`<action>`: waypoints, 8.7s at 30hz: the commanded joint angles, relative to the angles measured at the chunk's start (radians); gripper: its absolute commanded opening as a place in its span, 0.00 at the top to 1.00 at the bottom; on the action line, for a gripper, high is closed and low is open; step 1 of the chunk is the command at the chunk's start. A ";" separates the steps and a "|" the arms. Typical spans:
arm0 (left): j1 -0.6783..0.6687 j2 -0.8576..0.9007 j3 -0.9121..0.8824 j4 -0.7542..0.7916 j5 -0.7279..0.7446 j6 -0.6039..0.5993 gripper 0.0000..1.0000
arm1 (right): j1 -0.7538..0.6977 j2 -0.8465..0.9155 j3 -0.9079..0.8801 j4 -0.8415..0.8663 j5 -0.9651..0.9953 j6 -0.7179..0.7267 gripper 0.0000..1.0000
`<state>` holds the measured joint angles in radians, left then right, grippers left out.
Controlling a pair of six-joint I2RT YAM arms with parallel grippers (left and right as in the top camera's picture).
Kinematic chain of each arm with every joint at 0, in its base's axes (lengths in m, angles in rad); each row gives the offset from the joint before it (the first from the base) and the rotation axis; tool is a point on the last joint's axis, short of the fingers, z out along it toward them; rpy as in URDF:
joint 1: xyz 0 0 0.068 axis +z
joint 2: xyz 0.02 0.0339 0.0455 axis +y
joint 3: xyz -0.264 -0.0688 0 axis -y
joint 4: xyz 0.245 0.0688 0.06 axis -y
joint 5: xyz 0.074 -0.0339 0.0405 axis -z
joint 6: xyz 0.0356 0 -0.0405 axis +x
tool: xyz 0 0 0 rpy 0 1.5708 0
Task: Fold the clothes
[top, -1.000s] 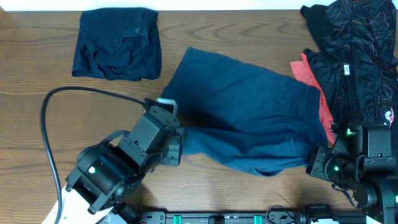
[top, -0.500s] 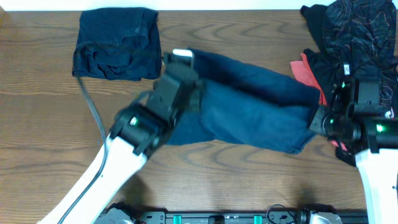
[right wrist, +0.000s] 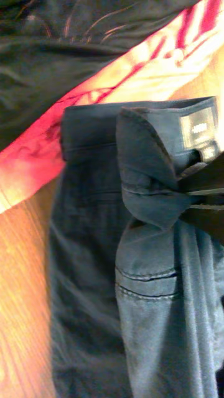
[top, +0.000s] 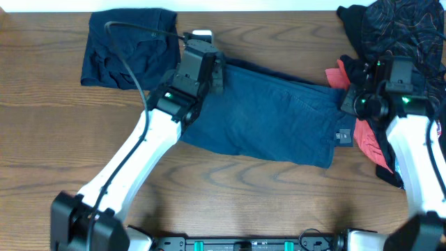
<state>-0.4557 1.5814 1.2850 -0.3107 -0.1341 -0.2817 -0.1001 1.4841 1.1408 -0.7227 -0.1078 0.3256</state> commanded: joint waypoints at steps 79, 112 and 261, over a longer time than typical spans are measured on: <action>0.454 0.377 -0.008 -0.492 0.402 0.075 0.94 | 0.174 0.137 0.104 -0.068 0.046 -0.094 0.06; 0.570 -0.068 -0.008 -0.659 0.272 0.063 0.94 | 0.245 0.478 0.100 0.031 -0.235 -0.026 0.99; 0.325 0.079 -0.407 -0.124 0.280 0.092 0.32 | 0.170 0.277 0.779 -0.487 -0.200 -0.158 0.99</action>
<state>-0.1291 1.6627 0.8822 -0.4366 0.1509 -0.1867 0.1093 1.7760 1.8748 -1.1938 -0.3103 0.2493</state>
